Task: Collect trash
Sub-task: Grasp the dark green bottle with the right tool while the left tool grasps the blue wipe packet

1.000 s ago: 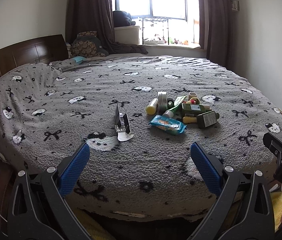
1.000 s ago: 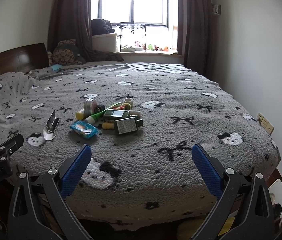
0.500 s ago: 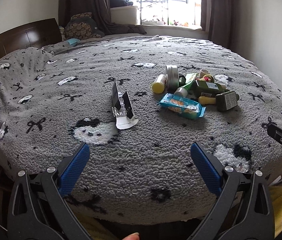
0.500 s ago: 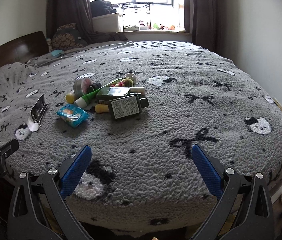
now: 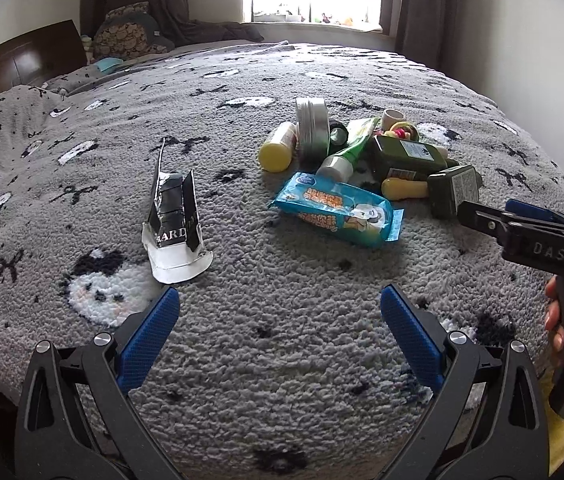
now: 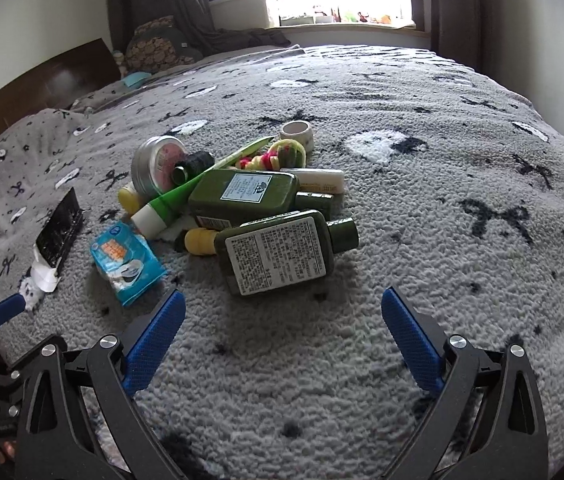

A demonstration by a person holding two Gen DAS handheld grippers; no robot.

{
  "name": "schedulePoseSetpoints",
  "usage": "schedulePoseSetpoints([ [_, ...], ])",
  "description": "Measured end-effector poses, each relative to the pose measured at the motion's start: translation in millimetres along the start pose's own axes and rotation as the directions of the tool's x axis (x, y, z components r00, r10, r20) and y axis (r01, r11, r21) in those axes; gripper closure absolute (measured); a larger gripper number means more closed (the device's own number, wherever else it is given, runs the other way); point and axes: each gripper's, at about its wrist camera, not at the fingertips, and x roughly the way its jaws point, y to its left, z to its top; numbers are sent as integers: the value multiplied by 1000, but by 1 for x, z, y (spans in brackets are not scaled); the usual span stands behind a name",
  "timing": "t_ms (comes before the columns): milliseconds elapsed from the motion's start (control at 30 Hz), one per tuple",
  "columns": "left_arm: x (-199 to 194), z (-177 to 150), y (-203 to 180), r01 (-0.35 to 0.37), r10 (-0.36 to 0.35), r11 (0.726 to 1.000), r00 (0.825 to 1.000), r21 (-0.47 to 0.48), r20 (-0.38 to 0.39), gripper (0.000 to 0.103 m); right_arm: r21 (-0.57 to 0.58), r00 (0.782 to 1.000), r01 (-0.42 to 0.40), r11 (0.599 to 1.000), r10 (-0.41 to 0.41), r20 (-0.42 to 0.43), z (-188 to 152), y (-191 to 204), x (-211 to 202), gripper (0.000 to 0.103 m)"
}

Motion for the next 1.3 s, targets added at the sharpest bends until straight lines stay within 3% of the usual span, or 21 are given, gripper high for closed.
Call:
schedulePoseSetpoints([
  [233, 21, 14, -16, 54, -53, 998, 998, 32, -17, 8, -23, 999, 3, 1000, -4, -51, 14, -7, 34, 13],
  [267, 24, 16, -18, 67, -67, 997, 998, 28, -21, 8, -27, 999, -5, 1000, 3, -51, 15, -8, 35, 18],
  [433, 44, 31, -28, 104, -104, 994, 994, 12, -36, 8, -30, 999, -36, 999, 35, -39, 18, -14, 34, 19],
  [667, 73, 48, -46, 67, -61, 993, 996, 94, -63, 8, 19, 1000, -18, 1000, 18, 17, 18, -38, 10, 19],
  [733, 84, 53, -46, 38, -31, 995, 997, 97, -77, 8, 19, 999, -18, 1000, 18, 29, 17, -43, 3, 19],
  [867, 98, 59, -46, 44, -35, 995, 995, 92, -96, 7, 12, 999, -11, 1000, 11, 35, 16, -48, -4, 19],
  [933, 99, 60, -43, 49, -41, 995, 994, 85, -101, 11, 18, 999, -9, 1000, 8, 40, 15, -50, -7, 19],
  [1200, 79, 48, -26, 57, -55, 998, 995, 28, -82, 52, 19, 997, -7, 1000, 5, 73, 9, -47, -28, 19],
  [1300, 69, 42, -23, 57, -55, 998, 995, 24, -79, 62, 12, 996, -10, 1000, 8, 90, 7, -43, -41, 19],
])
